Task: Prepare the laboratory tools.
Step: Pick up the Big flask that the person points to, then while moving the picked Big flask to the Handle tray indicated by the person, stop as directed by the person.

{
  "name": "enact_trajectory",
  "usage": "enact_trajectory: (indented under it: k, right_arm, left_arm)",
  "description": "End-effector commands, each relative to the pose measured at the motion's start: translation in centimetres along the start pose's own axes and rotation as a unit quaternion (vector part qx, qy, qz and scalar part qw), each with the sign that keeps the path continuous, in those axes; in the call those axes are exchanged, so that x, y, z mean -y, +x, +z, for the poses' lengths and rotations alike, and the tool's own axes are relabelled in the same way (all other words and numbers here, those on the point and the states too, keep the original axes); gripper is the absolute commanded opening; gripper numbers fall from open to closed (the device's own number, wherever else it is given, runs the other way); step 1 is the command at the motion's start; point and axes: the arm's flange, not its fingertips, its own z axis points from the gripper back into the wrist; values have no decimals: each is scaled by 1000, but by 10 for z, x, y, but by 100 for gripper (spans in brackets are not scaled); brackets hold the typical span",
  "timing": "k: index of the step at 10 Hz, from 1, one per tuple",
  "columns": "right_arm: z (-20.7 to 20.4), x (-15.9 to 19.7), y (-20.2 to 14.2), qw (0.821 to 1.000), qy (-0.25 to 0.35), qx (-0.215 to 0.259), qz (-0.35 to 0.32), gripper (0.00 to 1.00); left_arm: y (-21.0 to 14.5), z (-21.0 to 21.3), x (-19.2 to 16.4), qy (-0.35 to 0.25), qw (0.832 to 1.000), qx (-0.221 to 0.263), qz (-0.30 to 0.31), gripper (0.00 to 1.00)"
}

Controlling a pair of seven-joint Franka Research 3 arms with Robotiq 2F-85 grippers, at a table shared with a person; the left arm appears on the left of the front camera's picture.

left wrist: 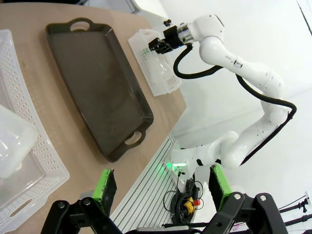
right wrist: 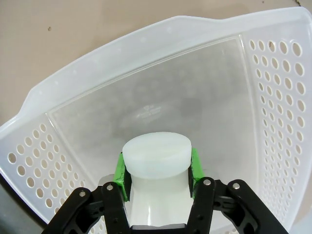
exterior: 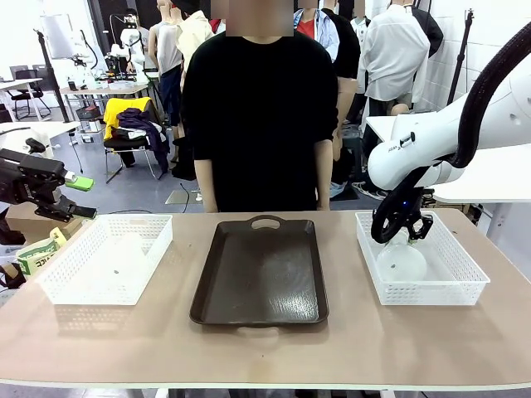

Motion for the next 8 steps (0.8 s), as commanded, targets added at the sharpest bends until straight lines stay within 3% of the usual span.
enact_trajectory:
  k: [1,8]
  right_arm:
    - [0,-2,-1,1000,3,4,2,0]
    - [0,-2,-1,1000,3,4,2,0]
  left_arm:
    - [1,2,2,-6,1000,2,2,100]
    - [1,2,2,-6,1000,2,2,100]
